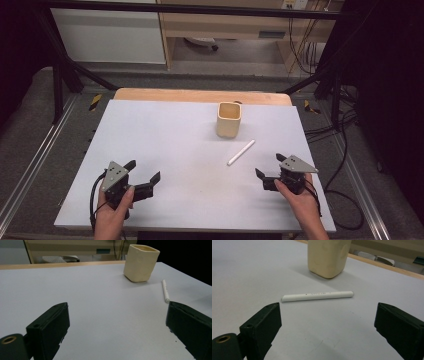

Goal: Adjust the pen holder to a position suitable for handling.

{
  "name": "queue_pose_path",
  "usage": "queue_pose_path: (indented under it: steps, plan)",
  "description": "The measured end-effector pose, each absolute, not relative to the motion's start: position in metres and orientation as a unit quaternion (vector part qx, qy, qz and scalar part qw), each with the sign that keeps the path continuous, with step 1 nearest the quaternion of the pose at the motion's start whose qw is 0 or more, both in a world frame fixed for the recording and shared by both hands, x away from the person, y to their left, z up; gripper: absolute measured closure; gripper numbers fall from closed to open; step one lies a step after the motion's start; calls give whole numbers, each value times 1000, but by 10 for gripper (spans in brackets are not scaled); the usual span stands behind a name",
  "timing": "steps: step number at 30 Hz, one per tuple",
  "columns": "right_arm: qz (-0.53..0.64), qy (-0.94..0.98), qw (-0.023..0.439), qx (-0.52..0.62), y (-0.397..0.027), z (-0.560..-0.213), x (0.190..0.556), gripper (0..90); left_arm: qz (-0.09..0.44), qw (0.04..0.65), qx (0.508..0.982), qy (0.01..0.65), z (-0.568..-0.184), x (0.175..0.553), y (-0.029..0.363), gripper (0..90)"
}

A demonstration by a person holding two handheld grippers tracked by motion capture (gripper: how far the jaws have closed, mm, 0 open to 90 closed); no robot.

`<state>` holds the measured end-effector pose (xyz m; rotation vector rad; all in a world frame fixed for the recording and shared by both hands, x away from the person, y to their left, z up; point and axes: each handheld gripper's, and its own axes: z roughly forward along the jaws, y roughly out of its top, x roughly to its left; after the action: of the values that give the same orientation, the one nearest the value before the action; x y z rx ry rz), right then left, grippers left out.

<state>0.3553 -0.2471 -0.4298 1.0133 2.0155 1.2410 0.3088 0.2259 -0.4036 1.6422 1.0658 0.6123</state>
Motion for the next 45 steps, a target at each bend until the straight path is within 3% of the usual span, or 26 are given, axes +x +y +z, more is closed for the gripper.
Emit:
queue_pose_path:
  steps: [15,30,45]
  plan:
    - [456,761,246,390,-241,-436,354,67,232,509,712,424,-405,308,210,58]
    - [465,758,235,394,-247,-435,354,41,190,445,791,375,-411,335,139,109]
    - [464,760,234,390,-246,-436,355,37,171,445,799,367,-409,352,112,105]
